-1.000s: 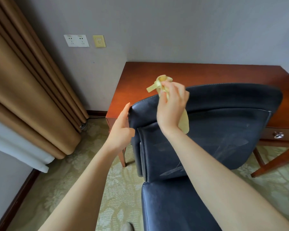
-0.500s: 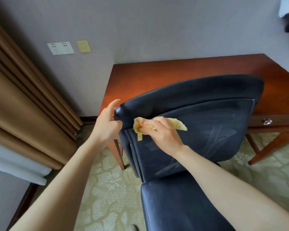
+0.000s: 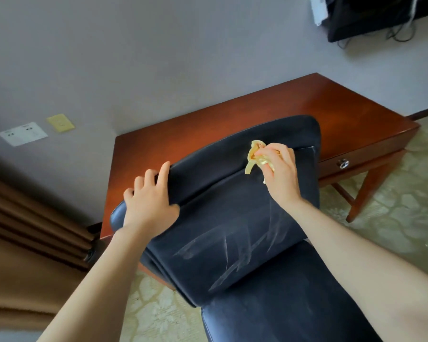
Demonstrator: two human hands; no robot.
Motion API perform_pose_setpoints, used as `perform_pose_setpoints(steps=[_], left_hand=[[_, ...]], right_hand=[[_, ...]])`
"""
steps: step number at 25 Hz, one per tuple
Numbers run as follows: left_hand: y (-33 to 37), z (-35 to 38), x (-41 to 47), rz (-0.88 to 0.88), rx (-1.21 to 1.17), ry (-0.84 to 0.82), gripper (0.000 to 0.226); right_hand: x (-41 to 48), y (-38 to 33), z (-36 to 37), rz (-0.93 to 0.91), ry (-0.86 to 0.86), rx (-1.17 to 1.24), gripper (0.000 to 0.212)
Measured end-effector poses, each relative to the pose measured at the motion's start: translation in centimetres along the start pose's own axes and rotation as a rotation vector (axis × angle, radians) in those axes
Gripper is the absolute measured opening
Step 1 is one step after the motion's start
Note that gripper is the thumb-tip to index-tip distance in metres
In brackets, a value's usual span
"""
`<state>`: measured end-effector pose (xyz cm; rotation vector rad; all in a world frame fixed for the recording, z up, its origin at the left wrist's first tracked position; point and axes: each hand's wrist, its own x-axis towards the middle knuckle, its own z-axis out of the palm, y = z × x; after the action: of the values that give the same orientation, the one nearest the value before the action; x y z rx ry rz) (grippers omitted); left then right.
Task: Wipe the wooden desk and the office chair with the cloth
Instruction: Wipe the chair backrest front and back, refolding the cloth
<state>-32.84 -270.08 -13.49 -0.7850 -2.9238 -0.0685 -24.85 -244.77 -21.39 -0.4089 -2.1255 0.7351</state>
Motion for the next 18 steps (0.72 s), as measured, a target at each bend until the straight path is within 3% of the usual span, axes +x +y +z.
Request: perform_pose_setpoints(steps=[2,5,8,14,16,18], left_hand=[[-0.8,0.6,-0.3,0.022,0.000,0.042,0.088],[-1.1,1.1,0.0,0.040,-0.034,0.060,0.089],[-1.0,1.5,0.3,0.051,-0.033,0.036,0.093],[-1.4,1.8,0.5,0.071,-0.058,0.056,0.096],[-1.4,1.8,0.6,0.068,-0.071,0.048,0.097],[-1.5,1.8,0.6,0.065,-0.077,0.046,0.098]], right_hand=[[1.1,1.1,-0.7,0.138,0.121,0.055,0.017],[3.9,3.8,-2.8,0.561,0.472,0.101,0.024],[5.4,5.5,-3.4,0.768,0.516,0.063,0.029],[4.5,-1.4,1.2,0.652,0.669,0.123,0.023],[3.4,-4.2,2.5,0.492,0.592,0.158,0.019],[1.3,-7.1,4.1,0.212,0.472,0.203,0.020]])
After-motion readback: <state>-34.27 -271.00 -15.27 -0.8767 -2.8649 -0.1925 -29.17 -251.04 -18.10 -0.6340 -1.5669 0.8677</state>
